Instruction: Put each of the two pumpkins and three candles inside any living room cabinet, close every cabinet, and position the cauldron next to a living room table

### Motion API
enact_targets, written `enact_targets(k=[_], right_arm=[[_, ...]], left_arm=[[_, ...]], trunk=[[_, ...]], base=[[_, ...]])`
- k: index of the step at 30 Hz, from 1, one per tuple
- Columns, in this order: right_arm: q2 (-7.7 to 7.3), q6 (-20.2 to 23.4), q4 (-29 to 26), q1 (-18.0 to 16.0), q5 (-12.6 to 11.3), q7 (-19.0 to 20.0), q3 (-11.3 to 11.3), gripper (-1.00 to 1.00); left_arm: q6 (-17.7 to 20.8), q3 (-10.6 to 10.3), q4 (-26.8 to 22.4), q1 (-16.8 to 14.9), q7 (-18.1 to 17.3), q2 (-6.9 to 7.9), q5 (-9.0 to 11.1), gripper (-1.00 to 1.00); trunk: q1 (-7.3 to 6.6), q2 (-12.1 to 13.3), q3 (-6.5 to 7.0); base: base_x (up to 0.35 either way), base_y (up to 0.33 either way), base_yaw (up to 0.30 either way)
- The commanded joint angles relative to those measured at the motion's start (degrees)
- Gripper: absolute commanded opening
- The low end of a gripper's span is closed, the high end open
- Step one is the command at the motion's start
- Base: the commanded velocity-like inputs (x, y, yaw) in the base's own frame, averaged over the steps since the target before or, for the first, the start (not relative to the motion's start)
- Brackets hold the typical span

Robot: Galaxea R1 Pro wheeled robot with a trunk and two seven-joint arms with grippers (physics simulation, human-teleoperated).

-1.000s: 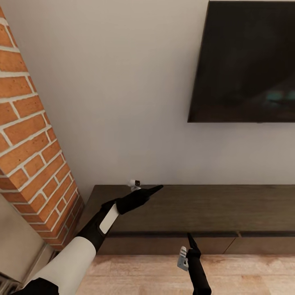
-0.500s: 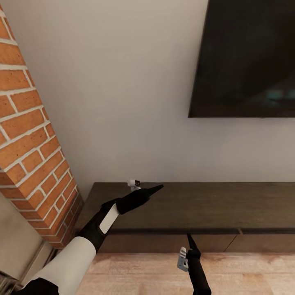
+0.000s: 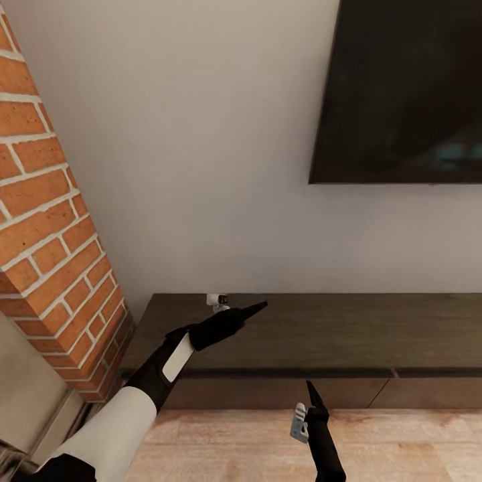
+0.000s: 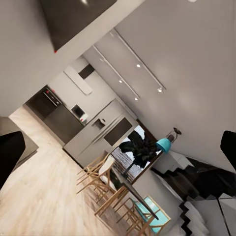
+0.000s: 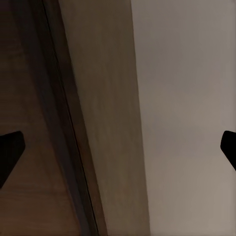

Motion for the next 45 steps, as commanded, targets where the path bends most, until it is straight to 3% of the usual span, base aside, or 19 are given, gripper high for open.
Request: enact_targets(k=[1, 38, 45], right_arm=[[-0.01, 0.3, 0.1, 0.0, 0.3, -0.2, 0.0, 1.0], [0.07, 0.0, -0.2, -0.1, 0.3, -0.1, -0.1, 1.0], [0.32, 0.3, 1.4, -2.9, -0.1, 0.4, -0.7, 1.0]], left_arm=[[0.6, -0.2, 0.0, 0.0, -0.1, 0.06, 0.5, 1.0], [0.6, -0.2, 0.1, 0.0, -0.1, 0.09, 0.5, 1.0], [0.7, -0.2, 0.1, 0.0, -0.1, 0.09, 0.5, 1.0]], trunk=[[0.22, -0.4, -0.23], [8.34, -15.3, -6.87], [9.88, -18.1, -8.13]], base=[[0.0, 0.0, 0.0], [0.0, 0.0, 0.0], [0.0, 0.0, 0.0]])
